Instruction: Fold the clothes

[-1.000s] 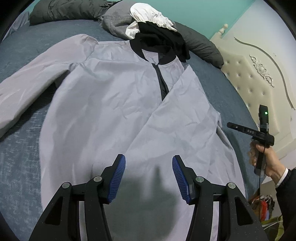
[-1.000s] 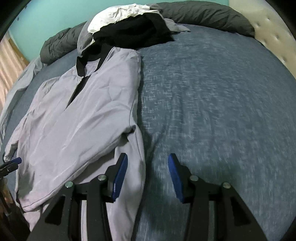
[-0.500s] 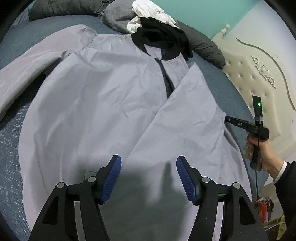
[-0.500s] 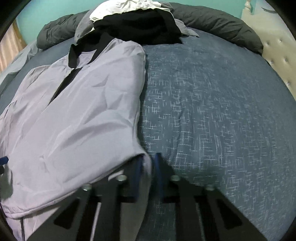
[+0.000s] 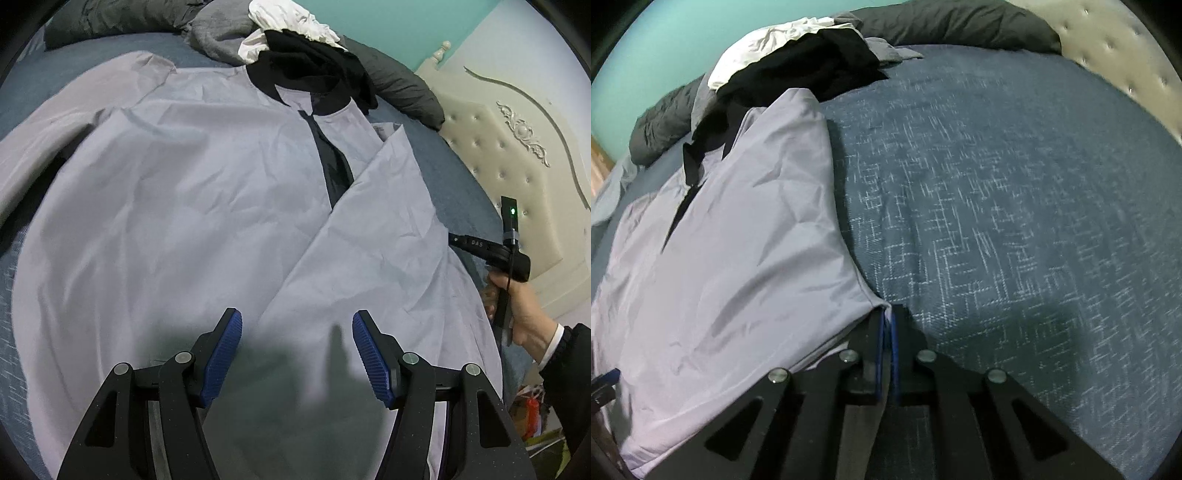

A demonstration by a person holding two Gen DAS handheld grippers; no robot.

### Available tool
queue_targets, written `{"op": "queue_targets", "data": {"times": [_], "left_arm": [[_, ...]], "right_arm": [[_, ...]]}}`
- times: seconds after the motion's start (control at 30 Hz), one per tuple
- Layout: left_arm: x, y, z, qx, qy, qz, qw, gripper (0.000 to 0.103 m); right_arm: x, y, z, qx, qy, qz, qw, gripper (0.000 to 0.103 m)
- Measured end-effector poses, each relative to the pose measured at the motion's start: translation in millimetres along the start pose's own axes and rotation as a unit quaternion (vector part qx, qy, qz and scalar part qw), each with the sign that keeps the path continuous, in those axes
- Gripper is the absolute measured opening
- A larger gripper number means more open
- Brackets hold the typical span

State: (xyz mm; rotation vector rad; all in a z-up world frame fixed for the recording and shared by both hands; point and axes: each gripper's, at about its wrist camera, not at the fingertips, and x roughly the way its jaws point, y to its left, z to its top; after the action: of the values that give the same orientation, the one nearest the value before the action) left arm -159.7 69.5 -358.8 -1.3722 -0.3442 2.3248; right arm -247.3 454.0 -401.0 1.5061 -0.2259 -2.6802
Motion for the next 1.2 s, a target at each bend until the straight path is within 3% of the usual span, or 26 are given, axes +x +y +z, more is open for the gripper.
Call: {"op": "queue_targets", "data": {"times": [0.13,0.27,0.37,0.43,0.47,0.6,0.83,0.87,0.97,1.1,1.2], "left_arm": [[-5,4,0,-0.005,-0.007,-0.001,1.0,0.066],[-7,5,-1,-0.006,-0.008,-0.003,0.9999,0.066],[-6,3,-1,-0.003,-0.007,0.0,1.0,0.066],[-7,4,-1,-0.003,-0.007,0.0,1.0,0.066],[-7,5,-1,-0.003,-0.007,0.0,1.0,0.066],[-7,6,-1,-0.004,-0.007,0.0,1.0,0.066],[-8,9,-1,-0.006,-0.006,0.0,1.0,0.066],[-8,9,-1,-0.006,-0.006,0.0,1.0,0.066],[-9,11,-1,-0.007,-0.006,0.0,1.0,0.066],[-10,11,0,-0.006,-0.008,0.001,0.9999,0.066],[-10,12,1,-0.005,-0.009,0.001,0.9999,0.066]], "right_arm": [[-5,1,-4,-0.018,0.0,0.024,1.0,0.008],[-3,7,-6,-0.039,0.013,0.027,0.999,0.024],[1,13,-6,-0.055,0.025,0.022,0.998,0.024],[3,15,-5,-0.057,0.03,0.017,0.998,0.016],[3,15,-3,-0.053,0.027,0.007,0.998,0.003],[-18,9,0,-0.041,-0.027,-0.014,0.999,0.002],[2,-5,-6,-0.026,0.0,-0.037,0.999,0.003],[1,-7,-4,-0.021,0.003,-0.036,0.999,0.005],[-6,-12,1,-0.015,0.014,-0.044,0.999,0.031],[-24,-26,5,-0.03,0.045,-0.025,0.998,0.035],[-47,-39,16,-0.019,0.035,-0.023,0.999,0.035]]}}
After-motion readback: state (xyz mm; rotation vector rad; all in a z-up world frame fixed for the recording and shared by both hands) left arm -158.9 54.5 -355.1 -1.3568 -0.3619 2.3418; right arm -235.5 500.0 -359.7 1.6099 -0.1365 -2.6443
